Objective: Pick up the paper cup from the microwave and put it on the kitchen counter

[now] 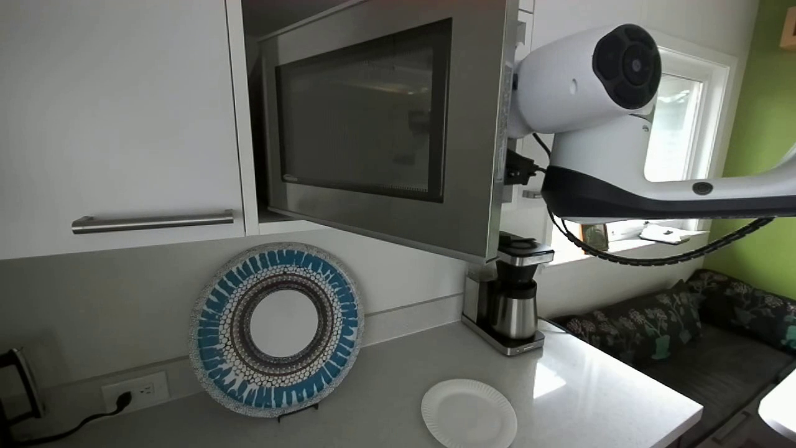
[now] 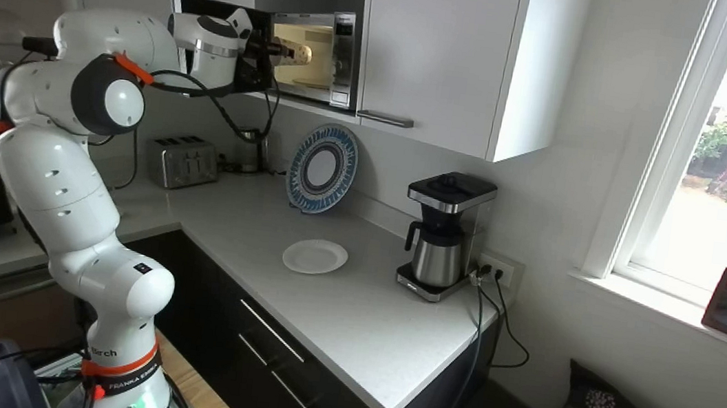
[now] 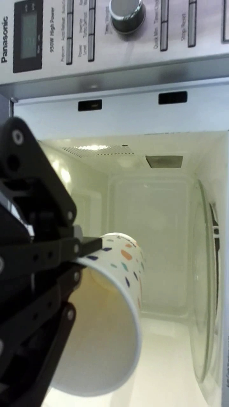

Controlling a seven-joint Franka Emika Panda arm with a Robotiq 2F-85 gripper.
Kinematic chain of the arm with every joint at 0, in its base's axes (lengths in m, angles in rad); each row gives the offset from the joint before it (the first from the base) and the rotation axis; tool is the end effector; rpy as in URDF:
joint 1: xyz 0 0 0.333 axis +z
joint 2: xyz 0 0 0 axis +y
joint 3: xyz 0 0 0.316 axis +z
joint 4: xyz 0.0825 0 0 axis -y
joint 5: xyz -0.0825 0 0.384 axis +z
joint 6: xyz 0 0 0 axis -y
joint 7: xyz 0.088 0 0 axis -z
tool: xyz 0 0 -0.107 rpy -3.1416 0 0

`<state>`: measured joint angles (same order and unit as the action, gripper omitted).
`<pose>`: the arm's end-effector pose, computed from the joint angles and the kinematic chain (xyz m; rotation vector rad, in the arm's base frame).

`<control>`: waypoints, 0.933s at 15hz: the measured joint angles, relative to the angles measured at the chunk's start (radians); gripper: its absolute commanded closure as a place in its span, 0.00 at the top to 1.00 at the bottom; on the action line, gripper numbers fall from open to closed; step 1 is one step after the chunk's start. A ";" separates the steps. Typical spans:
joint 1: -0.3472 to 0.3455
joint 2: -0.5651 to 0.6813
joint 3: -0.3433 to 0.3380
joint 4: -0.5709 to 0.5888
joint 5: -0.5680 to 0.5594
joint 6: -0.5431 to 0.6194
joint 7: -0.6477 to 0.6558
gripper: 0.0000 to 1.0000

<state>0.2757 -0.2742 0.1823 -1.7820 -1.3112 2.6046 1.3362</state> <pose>0.4408 0.2603 0.7763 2.2367 -0.0526 2.1123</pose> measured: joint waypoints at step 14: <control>-0.002 -0.081 0.002 -0.087 -0.014 0.030 0.099 0.00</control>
<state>0.2735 -0.3547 0.1846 -1.8685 -1.3250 2.6342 1.4350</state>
